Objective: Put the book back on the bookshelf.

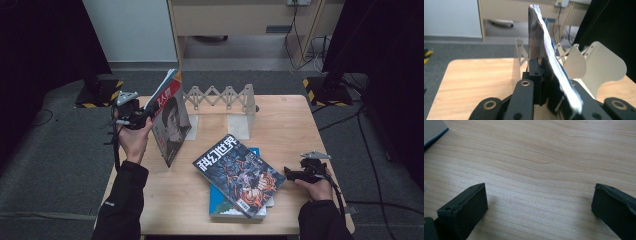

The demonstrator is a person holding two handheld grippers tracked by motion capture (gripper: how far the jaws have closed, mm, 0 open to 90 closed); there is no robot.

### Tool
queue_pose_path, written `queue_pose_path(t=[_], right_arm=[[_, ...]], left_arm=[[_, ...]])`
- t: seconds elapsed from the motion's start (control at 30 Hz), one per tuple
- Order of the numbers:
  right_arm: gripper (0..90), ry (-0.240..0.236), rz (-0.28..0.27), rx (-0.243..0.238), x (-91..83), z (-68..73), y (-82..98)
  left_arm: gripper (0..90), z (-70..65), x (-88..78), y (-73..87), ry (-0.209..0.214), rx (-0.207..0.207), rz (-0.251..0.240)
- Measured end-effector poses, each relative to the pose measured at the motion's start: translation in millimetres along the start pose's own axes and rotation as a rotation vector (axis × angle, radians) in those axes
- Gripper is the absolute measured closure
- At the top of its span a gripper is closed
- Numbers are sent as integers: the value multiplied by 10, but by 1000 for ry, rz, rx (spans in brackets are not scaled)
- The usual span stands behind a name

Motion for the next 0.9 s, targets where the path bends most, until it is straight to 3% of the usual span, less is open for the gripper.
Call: queue_pose_path(t=[0.23,0.37,0.47,0.57,0.7,0.73,0.9], right_arm=[[6,0,0,0,0,0,0],[6,1,-1,-1,0,1,0],[6,2,-4,-3,2,-1,0],[6,2,-3,-1,1,1,0],[5,1,-2,-1,1,1,0],[5,1,-3,-1,2,1,0],[5,1,-2,-1,2,1,0]], left_arm=[[807,3,45,-42,-5,-5,30],[807,-23,153,-91,4,-13,85],[835,-51,203,-102,0,2,111],[854,-118,229,-135,-25,44,119],[859,-149,195,-166,-16,35,84],[859,-154,164,-199,-13,21,48],[860,-130,125,-280,-35,-5,-25]])
Point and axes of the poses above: each handheld gripper's, and its own axes: x roughly forward along the jaws, y roughly out of its underside, z roughly to its left, the point moved 4 cm from there along x, roughly forward along the jaws, and after that the axes turned 6 degrees about -y, right-handed, at the moved point
